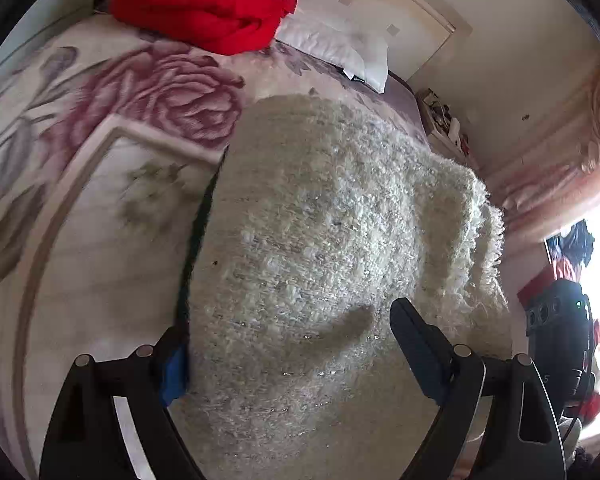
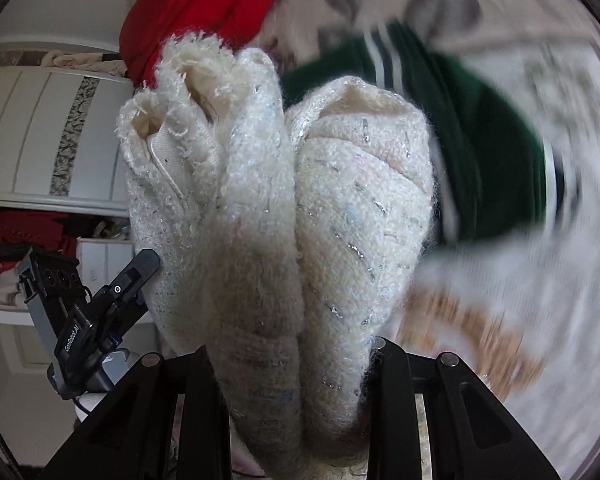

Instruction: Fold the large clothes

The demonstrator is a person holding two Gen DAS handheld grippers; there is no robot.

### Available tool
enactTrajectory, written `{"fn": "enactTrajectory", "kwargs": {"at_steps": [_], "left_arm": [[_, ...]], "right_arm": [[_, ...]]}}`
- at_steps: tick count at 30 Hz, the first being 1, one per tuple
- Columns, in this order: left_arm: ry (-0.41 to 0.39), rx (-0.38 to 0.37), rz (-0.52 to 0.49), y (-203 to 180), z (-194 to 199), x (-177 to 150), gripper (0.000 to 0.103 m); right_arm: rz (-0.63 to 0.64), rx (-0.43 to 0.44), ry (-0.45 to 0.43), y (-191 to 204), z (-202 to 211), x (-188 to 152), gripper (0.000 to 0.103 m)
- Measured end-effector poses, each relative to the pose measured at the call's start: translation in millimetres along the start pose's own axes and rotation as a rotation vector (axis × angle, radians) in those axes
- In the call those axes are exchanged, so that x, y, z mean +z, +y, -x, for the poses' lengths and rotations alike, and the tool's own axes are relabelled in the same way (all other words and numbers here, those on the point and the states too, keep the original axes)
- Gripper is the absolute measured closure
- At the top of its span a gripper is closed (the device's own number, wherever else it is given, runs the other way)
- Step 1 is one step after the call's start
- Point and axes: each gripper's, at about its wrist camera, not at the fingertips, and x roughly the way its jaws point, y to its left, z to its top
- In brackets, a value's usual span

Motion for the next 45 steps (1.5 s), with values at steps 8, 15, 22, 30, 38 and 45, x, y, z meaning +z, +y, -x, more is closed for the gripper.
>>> {"fn": "enactTrajectory", "kwargs": {"at_steps": [8,15,22,30,38,45], "left_arm": [[0.105,0.051,-0.012,26,-135,69,0.015],[0.116,0.076,-0.034,22,-112,72,0.014],[0.005,0.348,-0.206,-11,-48,37,0.000],[-0.117,0.378,-0.272,-52,48,-12,0.000],[-0.190,0.355,-0.307,-102,172,-58,0.000],[-0.249,0.328,-0.340,-141,286,-98,0.000]], "right_arm": [[-0.017,-0.127,0.048,-42,-63,125,0.073],[-0.047,-0.250,0.073,-61,-58,141,0.052],[0.058,-0.656,-0.112,-10,-11,80,0.005],[0.100,-0.868,-0.256,50,40,-26,0.001],[0.146,-0.920,-0.424,153,135,-124,0.000],[0.158,-0.935,-0.552,238,230,-217,0.000]]}}
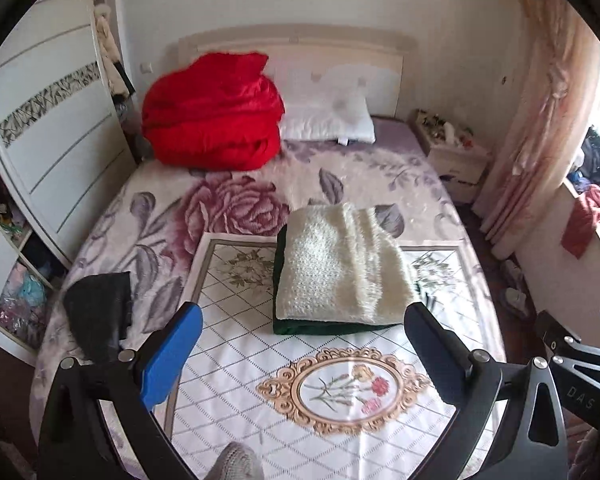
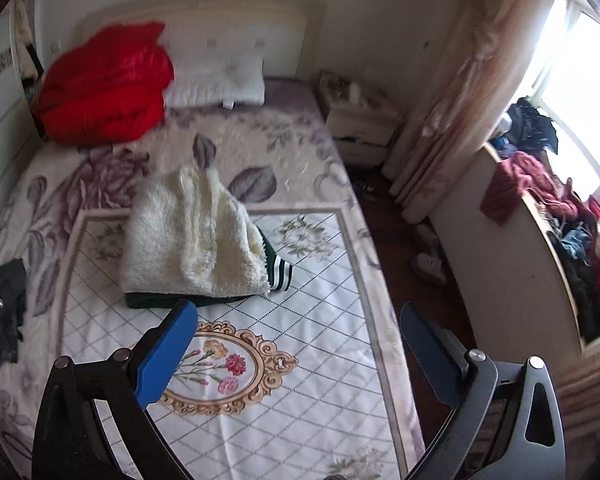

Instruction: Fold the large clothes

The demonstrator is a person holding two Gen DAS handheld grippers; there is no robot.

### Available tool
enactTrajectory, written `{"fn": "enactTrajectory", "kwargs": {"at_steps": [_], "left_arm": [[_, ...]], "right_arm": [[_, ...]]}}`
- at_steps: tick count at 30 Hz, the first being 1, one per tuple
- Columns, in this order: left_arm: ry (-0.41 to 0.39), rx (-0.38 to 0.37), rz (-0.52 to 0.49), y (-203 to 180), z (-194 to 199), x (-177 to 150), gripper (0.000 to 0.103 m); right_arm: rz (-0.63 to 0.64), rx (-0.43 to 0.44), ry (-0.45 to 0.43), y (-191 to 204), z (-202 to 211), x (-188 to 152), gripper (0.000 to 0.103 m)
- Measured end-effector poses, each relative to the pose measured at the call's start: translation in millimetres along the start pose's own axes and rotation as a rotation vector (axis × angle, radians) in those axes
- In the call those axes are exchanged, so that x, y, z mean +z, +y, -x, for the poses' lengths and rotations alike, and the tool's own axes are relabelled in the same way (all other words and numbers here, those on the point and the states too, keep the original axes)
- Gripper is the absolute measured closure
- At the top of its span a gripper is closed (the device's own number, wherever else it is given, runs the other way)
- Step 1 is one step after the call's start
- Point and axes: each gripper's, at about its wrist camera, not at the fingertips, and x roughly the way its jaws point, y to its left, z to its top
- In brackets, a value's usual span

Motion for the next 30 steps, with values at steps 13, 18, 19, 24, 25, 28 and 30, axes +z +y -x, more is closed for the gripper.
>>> {"fn": "enactTrajectory", "kwargs": {"at_steps": [13,18,19,24,25,28,30], "left_arm": [[-0.039,0.025,0.016,10,184,-24,0.000],[-0.038,0.078,0.001,15,223,-29,0.000],[-0.038,0.078,0.012,17,228,-30,0.000],[-0.049,0.076,0.043,25,254,-33,0.000],[-0.056,0.076,0.043,26,260,-34,0.000],[-0.074,0.081,0.043,28,272,-36,0.000],[-0.083,0.079,0.048,28,277,-36,0.000]], "right_arm": [[-0.016,0.057,-0.148,-48,237,-46,0.000],[-0.021,0.067,-0.162,-60,295,-55,0.000],[-0.021,0.070,-0.160,-62,306,-58,0.000],[-0.008,0.082,-0.181,-69,345,-65,0.000],[-0.006,0.086,-0.183,-70,352,-66,0.000],[0.000,0.102,-0.192,-72,363,-65,0.000],[0.008,0.102,-0.204,-72,370,-64,0.000]]}}
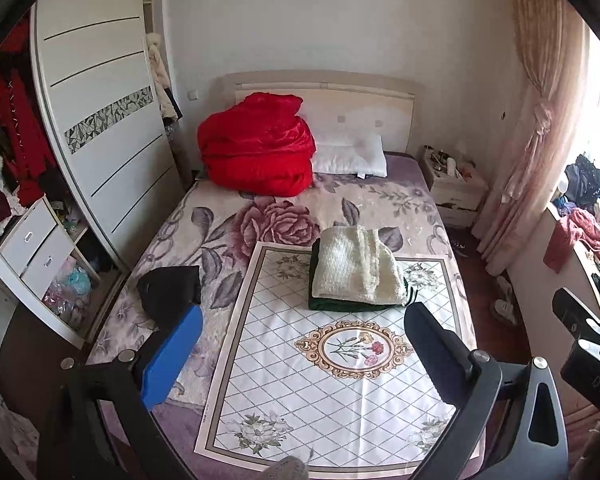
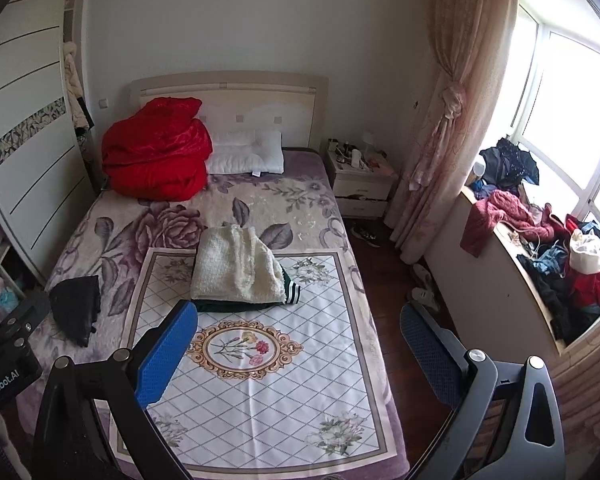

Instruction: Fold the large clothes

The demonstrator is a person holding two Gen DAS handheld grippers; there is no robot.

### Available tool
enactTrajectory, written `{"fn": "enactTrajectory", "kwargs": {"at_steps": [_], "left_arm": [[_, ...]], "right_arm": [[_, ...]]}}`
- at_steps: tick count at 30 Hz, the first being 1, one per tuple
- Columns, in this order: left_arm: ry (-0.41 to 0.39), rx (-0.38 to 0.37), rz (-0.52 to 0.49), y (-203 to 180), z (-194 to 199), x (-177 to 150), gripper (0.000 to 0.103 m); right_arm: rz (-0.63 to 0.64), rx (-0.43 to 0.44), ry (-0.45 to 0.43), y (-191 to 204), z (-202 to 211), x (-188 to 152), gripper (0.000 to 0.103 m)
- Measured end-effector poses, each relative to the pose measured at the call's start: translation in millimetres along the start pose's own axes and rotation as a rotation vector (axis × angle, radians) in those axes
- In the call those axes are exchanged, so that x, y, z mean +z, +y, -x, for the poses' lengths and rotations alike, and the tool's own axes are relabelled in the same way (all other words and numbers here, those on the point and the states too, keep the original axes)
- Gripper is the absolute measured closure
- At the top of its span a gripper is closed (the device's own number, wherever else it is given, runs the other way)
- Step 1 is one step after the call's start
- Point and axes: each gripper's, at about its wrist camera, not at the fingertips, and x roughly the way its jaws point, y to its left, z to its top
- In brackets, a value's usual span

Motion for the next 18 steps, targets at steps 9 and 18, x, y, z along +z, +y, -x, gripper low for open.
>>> {"fn": "enactTrajectory", "kwargs": {"at_steps": [9,18], "left_arm": [[-0.017,-0.027,-0.001,-1,11,-1,0.000],[-0.027,-0.013,-0.006,-5,16,-3,0.000]], "right_arm": [[0.008,0.023,-0.011,-4,9,8,0.000],[0.018,0.020,-0.024,-10,3,14,0.000]]}}
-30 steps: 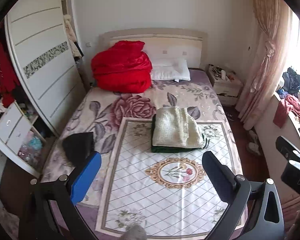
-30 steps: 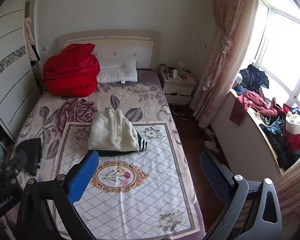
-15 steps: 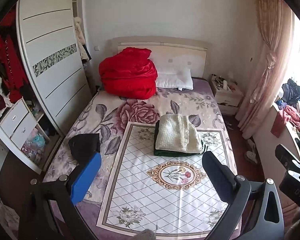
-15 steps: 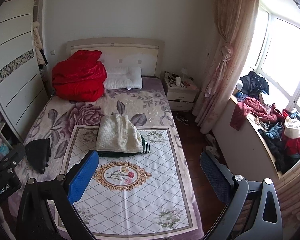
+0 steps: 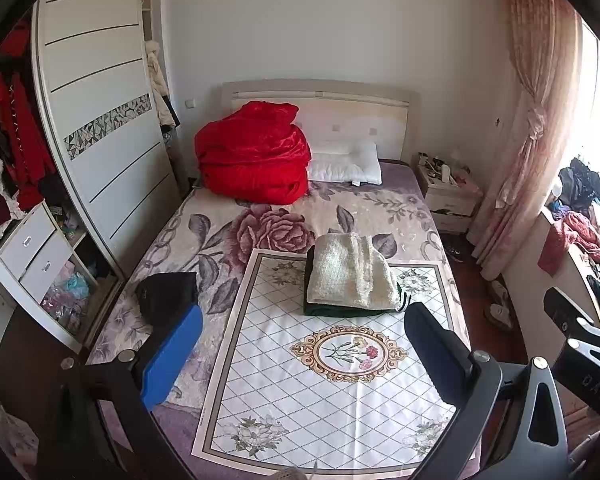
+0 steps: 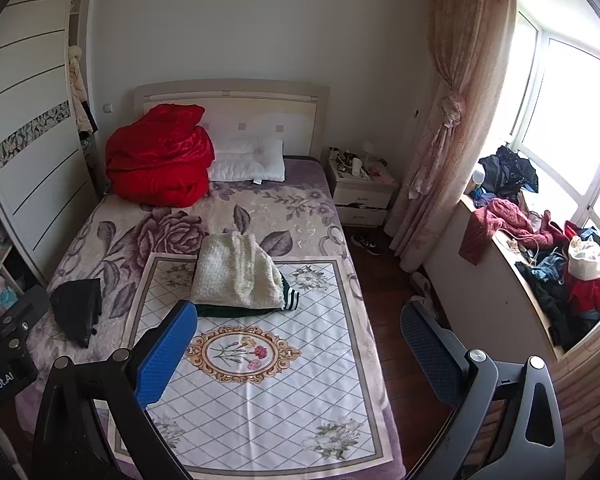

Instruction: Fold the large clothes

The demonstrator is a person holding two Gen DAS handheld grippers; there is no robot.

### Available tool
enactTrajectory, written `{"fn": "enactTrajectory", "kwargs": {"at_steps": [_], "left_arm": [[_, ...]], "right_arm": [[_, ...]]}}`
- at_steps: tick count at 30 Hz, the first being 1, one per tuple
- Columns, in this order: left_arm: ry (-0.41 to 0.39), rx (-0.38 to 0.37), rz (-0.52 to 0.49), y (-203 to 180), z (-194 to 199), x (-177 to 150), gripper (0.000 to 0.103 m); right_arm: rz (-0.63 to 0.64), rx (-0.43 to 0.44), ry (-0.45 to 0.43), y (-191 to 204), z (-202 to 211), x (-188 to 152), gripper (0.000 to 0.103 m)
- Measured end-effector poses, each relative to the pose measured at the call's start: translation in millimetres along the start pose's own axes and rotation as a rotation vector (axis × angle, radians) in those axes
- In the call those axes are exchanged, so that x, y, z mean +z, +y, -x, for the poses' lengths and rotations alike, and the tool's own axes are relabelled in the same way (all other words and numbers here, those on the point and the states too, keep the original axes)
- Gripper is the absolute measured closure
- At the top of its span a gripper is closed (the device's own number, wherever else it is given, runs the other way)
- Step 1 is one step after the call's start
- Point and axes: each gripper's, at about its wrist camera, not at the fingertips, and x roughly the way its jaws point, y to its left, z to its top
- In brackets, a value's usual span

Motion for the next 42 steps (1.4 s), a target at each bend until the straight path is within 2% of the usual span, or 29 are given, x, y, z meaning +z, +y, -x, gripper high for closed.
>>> {"fn": "enactTrajectory", "kwargs": {"at_steps": [22,42], "left_arm": [[-0.009,-0.014,-0.010,-3,5,-5,0.000],[-0.025,-0.023,-0.001,-8,15,-2,0.000]], "right_arm": [[0.000,0.023,-0.007,-10,2,3,0.000],[-0.004,0.040,-0.019,-2,8,4,0.000]]}}
